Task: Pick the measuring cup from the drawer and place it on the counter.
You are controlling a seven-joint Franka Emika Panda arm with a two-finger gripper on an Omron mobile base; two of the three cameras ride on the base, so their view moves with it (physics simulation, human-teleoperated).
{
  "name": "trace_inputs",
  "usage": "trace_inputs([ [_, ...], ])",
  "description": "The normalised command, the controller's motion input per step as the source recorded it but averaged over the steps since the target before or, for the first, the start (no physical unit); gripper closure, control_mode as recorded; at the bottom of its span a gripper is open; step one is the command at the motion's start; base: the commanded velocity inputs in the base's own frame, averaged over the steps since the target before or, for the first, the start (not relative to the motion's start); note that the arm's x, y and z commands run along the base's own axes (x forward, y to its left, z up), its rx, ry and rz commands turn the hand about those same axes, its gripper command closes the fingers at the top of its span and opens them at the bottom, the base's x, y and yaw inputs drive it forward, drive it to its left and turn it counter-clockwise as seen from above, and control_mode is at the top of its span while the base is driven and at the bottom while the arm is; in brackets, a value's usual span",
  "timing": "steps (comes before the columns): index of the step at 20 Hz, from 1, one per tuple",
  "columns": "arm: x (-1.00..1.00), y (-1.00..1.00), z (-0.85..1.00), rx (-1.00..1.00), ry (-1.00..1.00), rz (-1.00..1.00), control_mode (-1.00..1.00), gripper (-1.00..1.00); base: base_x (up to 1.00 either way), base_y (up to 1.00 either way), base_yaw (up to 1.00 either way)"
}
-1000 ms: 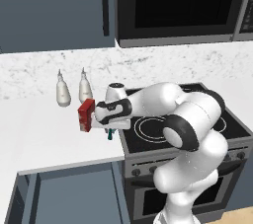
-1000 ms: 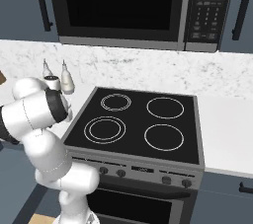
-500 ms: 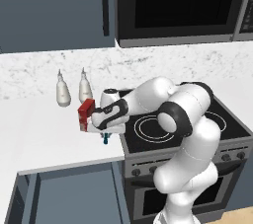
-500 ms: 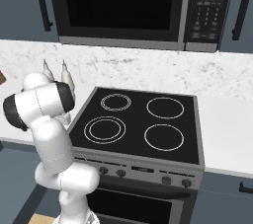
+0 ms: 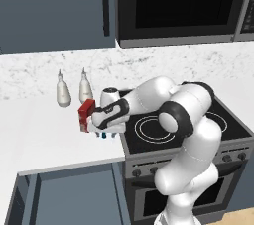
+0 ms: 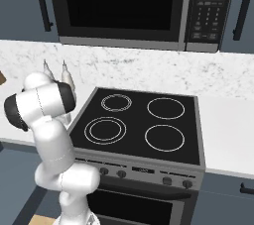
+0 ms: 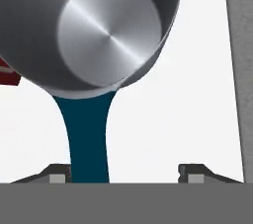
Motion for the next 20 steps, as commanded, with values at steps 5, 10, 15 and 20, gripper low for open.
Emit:
trace_inputs([
  [5, -0.13, -0.32, 0.72, 0.0, -0.12, 0.0, -1.0, -1.0, 0.0, 0.0, 0.0],
  [10, -0.45, -0.56, 0.91, 0.0, -0.11, 0.0, -1.0, -1.0, 0.0, 0.0, 0.0],
  [15, -0.31, -0.96, 0.83, 0.0, -0.08, 0.04, -1.0, -1.0, 0.0, 0.0, 0.0],
  [20, -0.53, -1.0, 0.72, 0.03, 0.0, 0.1, -1.0, -1.0, 0.0, 0.0, 0.0],
])
